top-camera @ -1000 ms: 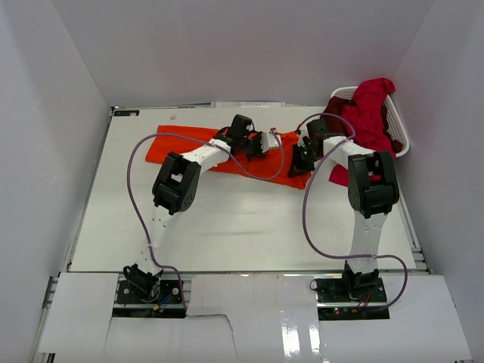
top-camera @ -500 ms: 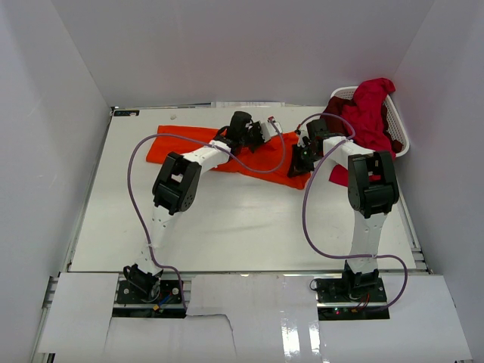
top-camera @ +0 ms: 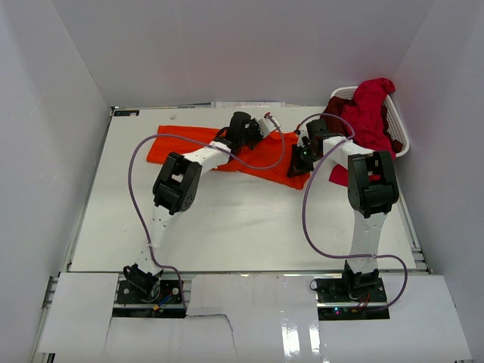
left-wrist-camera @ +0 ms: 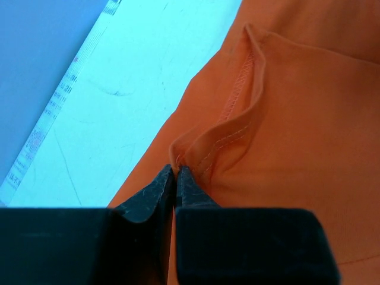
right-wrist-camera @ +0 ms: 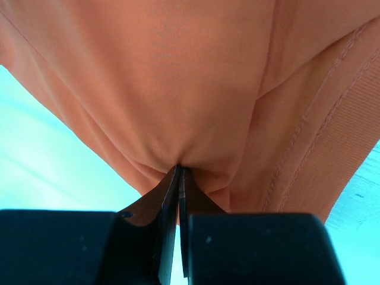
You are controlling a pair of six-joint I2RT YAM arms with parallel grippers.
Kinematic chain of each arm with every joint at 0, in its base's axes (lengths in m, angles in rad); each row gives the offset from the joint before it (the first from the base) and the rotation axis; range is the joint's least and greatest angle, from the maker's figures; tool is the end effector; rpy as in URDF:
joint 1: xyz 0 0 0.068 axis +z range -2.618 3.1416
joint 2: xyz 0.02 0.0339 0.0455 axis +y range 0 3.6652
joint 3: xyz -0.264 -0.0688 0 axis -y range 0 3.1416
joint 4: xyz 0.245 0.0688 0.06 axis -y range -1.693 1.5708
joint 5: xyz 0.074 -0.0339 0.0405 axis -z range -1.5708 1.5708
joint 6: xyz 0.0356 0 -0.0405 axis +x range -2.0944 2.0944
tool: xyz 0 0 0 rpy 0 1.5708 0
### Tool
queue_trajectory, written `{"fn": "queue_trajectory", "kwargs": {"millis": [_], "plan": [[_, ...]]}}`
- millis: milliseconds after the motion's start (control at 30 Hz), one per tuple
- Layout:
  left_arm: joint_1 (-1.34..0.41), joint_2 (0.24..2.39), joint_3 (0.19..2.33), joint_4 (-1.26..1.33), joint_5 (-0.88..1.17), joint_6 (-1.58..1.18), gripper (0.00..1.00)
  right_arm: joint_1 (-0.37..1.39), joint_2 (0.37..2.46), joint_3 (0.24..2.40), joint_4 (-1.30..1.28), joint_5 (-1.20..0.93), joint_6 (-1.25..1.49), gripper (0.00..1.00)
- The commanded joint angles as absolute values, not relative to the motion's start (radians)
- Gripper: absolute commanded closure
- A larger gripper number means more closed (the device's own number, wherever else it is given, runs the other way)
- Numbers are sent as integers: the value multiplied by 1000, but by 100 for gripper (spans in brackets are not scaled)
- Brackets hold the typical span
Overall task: Fold and stack the t-shirts
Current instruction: Fold the other side of the tshirt into a rectangle
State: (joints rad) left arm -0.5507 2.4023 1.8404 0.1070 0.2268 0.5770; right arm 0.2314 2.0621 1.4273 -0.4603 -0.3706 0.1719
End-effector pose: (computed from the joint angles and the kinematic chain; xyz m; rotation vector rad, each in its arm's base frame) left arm 0.4662 -0.2957 0.1639 1.1977 1.6262 -0.2129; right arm 0.4122 0.1104 0.1540 -0.2017 2.6783 0.6230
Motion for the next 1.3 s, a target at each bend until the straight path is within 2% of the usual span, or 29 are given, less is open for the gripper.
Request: {"fn": "queue_trajectory", "kwargs": {"millis": [0, 67, 167, 233, 267, 300, 533, 667, 800, 1067, 1267], "plan": [[-543, 2419, 1847, 135, 128, 542, 84, 242, 2105, 1419, -474, -347, 144, 91], [-540, 2430, 1858, 137, 72, 508, 80, 242, 2103, 1419, -472, -347, 144, 91], [-534, 2457, 1885, 138, 15, 473, 62, 242, 2103, 1414, -472, -348, 144, 91], [-534, 2468, 1887, 143, -17, 472, 30, 242, 2102, 1414, -472, -347, 143, 91], [-534, 2471, 1885, 149, -23, 462, 10, 242, 2102, 1414, -472, -345, 143, 91], [-532, 2474, 1890, 150, -32, 447, 2, 242, 2102, 1414, -472, -345, 143, 91], [-485, 2453, 1920, 175, -171, 249, 2, 242, 2094, 1404, -472, -345, 143, 92], [-480, 2442, 1936, 175, -322, 258, 2, 242, 2089, 1401, -472, -342, 143, 92], [-477, 2431, 1930, 175, -374, 293, 2, 242, 2088, 1401, -472, -342, 143, 92], [-433, 2306, 1830, 163, -262, 147, 2, 242, 2088, 1416, -505, -310, 132, 92], [-312, 2194, 1847, -112, -200, -63, 2, 241, 2086, 1422, -518, -282, 123, 92]]}}
